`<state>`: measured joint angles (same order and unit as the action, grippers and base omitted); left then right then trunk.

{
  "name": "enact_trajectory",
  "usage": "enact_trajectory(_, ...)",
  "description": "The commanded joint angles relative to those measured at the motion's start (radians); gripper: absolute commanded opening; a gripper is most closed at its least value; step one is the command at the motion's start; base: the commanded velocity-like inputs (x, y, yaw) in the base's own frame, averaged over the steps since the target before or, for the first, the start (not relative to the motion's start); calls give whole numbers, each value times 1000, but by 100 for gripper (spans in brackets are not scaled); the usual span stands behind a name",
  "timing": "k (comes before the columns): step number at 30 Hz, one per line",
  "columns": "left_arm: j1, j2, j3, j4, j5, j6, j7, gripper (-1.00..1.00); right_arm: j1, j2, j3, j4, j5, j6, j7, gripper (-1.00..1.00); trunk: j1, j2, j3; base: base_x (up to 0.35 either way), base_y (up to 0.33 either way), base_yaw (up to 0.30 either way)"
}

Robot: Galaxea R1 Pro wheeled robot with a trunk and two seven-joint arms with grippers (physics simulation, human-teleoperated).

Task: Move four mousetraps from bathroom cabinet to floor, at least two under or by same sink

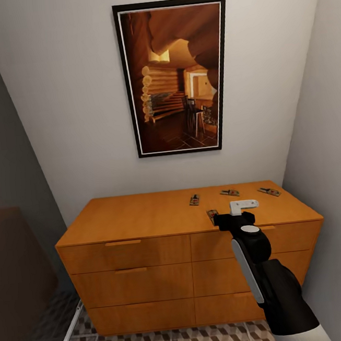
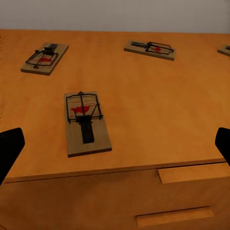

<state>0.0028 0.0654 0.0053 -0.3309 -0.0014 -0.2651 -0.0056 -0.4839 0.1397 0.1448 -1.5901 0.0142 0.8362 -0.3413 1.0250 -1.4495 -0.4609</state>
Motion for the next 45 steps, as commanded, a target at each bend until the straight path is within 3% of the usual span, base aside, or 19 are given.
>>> enact_trajectory(1,0,0,0,-1,0,-1,-1,100,-1,0,2,-1,1,6,-4,100,0,-1,-1,3,3,0)
enact_trajectory(11,0,0,0,0,0,-1,0,100,-1,-9,2,-1,1,7,6,100,0,-1,-1,1,1,0)
enact_trajectory(23,0,1,1,0,0,0,1,100,-1,-32,2,-1,2,7,124,100,0,-1,-1,0,0,0)
enact_trajectory(32,0,0,0,1,0,0,1,100,-1,-60,2,-1,3,7,135,100,0,-1,-1,0,0,0)
enact_trajectory(45,0,-1,1,2,0,0,1,100,-1,-66,3,-1,1,6,137,100,0,-1,-1,9,0,0)
